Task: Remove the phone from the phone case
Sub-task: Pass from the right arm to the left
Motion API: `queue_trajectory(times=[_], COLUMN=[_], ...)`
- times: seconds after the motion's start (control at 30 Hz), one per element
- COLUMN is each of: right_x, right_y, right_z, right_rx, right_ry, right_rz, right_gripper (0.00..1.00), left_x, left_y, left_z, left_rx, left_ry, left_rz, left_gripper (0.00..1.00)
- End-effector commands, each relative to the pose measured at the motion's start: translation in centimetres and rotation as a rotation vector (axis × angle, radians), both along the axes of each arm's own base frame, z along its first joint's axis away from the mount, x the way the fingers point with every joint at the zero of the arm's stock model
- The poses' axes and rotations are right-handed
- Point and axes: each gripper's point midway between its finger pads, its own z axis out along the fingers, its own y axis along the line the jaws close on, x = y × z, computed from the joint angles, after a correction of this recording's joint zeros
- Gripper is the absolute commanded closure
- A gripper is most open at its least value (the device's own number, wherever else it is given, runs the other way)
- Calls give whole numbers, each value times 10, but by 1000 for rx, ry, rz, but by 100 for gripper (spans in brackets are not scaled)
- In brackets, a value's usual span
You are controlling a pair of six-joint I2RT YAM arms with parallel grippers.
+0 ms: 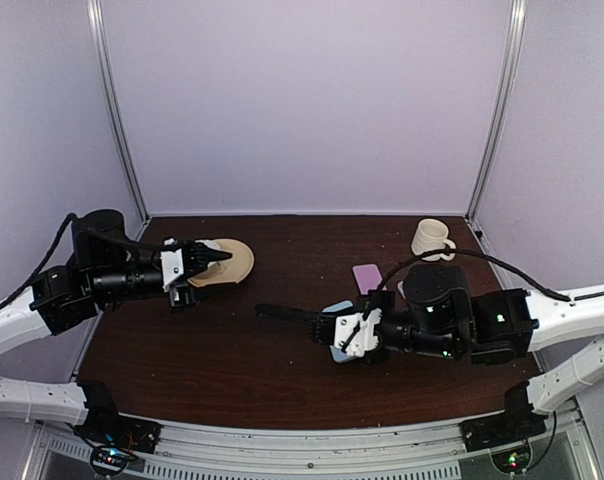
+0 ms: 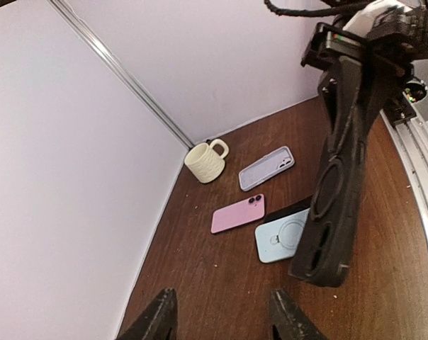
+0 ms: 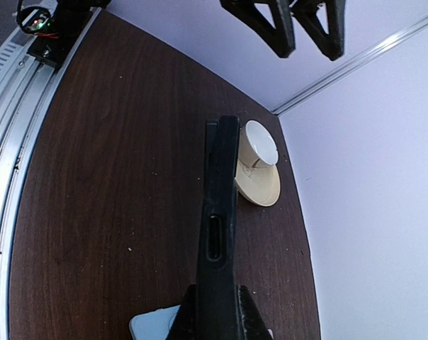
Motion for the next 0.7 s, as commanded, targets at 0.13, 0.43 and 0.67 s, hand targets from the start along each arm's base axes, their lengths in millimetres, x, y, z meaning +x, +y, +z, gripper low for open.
queue_trajectory(times=[0.13,0.43,0.67], right_x=[25,18,3], right_y=[-15,-29,-26], right_z=[66,83,86], right_rx=[288,405,445], right_ry=[-17,45,98], right_rz=[-140,-115,-31], right_gripper=[100,100,100], left_x=[-27,-57,-69], left_y=[-6,-14,-17], left_z=[10,-3,-9], left_rx=[-49,-18,-18], left_ry=[20,71,90], left_rz=[-157,-350,-438], left_gripper=[64,63,59])
